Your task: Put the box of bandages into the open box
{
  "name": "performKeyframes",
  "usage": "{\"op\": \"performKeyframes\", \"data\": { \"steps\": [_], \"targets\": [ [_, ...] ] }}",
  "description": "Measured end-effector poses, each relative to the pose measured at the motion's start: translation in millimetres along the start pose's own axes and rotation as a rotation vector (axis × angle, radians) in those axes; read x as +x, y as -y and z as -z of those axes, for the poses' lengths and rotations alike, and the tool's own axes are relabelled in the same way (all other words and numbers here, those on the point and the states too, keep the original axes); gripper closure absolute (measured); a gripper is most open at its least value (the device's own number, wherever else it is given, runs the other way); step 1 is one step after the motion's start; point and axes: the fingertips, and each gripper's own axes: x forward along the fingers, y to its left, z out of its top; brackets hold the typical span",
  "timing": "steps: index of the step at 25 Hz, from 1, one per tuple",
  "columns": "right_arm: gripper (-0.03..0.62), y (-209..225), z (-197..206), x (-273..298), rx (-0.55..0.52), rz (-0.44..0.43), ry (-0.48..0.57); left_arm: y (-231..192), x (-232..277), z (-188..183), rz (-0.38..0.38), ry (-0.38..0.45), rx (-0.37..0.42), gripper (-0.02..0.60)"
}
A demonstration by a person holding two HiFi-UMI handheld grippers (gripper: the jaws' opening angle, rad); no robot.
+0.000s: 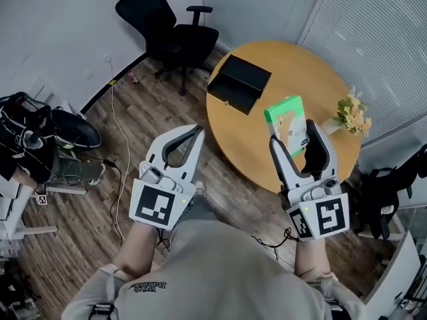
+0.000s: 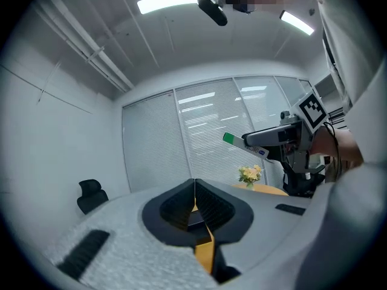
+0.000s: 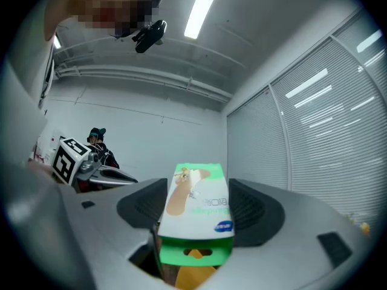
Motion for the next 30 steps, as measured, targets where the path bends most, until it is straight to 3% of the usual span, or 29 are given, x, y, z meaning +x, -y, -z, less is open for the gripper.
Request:
{"op": "performKeyframes", "data": {
  "steps": [16, 23, 30],
  "targets": [
    [0.261, 4.6, 11.3, 128.3, 0.01, 0.104, -0.045, -121.1, 76.3, 22.6, 0.111, 0.012, -0.022, 0.558],
    [0.261, 15.4, 21.8, 157.1, 0.029, 0.151, -0.063, -142.5, 102.2, 29.9, 0.163, 0.018, -0.014, 0.558],
    [0.261, 33.9, 26.4, 170.7, 0.028, 0.156, -0.082, -150.7, 121.6, 30.2, 0.158, 0.004, -0.019, 0.558]
  ]
}}
